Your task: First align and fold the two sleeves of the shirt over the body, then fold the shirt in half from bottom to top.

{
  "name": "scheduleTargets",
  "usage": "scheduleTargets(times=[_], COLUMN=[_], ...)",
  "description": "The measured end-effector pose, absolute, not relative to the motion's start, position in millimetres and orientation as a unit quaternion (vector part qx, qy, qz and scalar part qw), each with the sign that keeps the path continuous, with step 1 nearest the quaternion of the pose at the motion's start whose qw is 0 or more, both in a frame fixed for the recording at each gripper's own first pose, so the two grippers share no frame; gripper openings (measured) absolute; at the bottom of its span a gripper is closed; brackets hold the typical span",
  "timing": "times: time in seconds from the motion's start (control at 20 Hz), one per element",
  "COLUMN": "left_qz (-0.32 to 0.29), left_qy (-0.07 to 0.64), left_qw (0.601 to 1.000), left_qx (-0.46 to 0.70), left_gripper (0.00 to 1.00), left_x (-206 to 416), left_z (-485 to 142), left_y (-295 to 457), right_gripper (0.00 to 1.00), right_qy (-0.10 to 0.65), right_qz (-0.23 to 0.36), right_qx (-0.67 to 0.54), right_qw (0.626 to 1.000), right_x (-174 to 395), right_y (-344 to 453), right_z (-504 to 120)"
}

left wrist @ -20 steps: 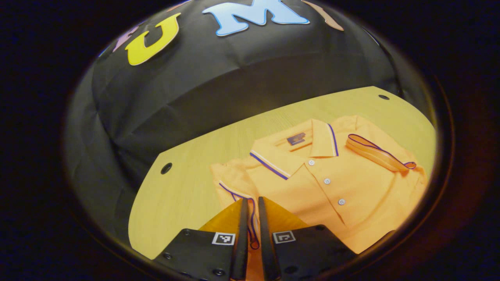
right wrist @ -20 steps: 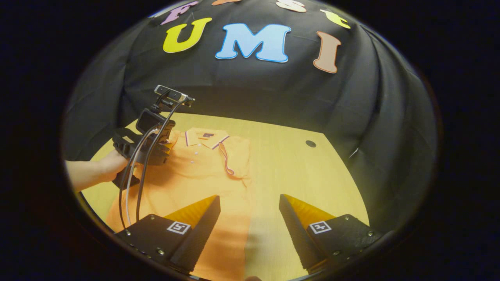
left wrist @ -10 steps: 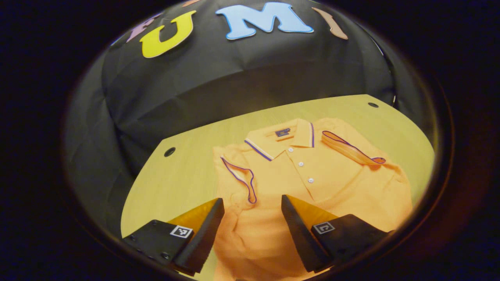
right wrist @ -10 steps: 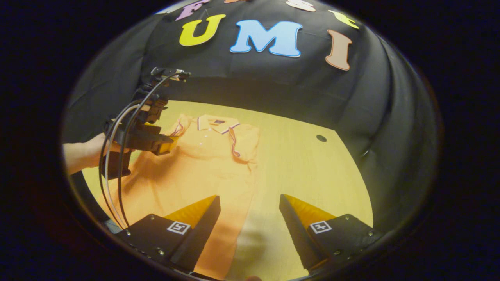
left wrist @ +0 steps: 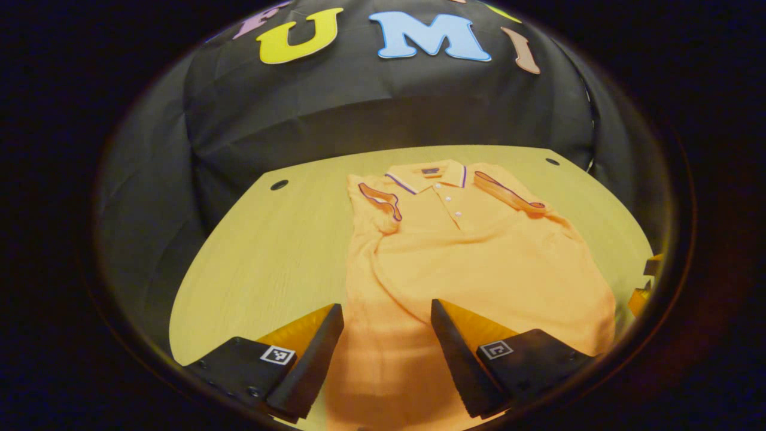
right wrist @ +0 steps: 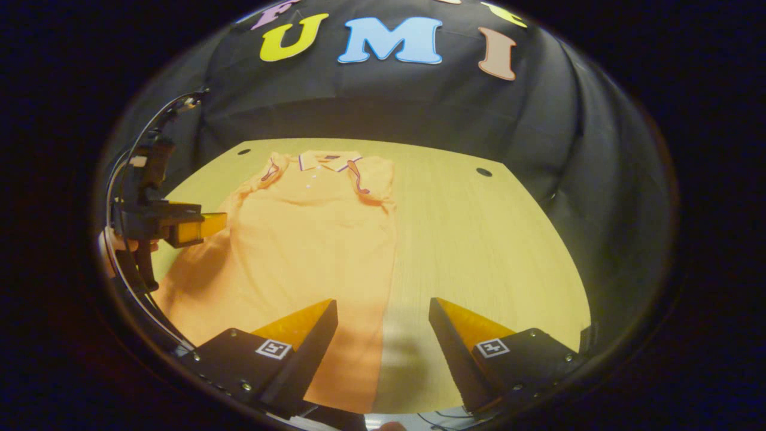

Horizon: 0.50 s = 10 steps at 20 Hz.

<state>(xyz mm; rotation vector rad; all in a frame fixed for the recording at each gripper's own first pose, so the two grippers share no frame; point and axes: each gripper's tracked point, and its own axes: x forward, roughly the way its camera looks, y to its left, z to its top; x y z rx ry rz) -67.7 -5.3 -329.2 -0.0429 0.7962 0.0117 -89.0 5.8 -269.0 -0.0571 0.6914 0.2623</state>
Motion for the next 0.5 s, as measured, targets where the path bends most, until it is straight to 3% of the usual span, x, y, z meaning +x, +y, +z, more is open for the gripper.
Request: scheduleTargets(times=[0.1,0.2,0.5], left_qz=[-0.006,-0.019,-0.03], left_qy=[0.391,0.397,0.418], left_qw=[0.92,0.918,0.908], left_qx=[-0.018,-0.022,-0.018], left_gripper=[0.92,0.96,0.96], left_x=[-94,-120,-185], left_z=[-327,-326,-331], left_y=[-4,-6,-4], right_gripper=[0.96,0.96,0.96], right_qy=[0.349,0.354,0.373], right_qz=[0.112,0.1,0.087], right_qx=[-0.013,0.0,0.02], right_qw=[0.93,0.93,0.924], right_x=[-102,-114,-138], right_y=[7,7,11], right_z=[-275,-276,-283])
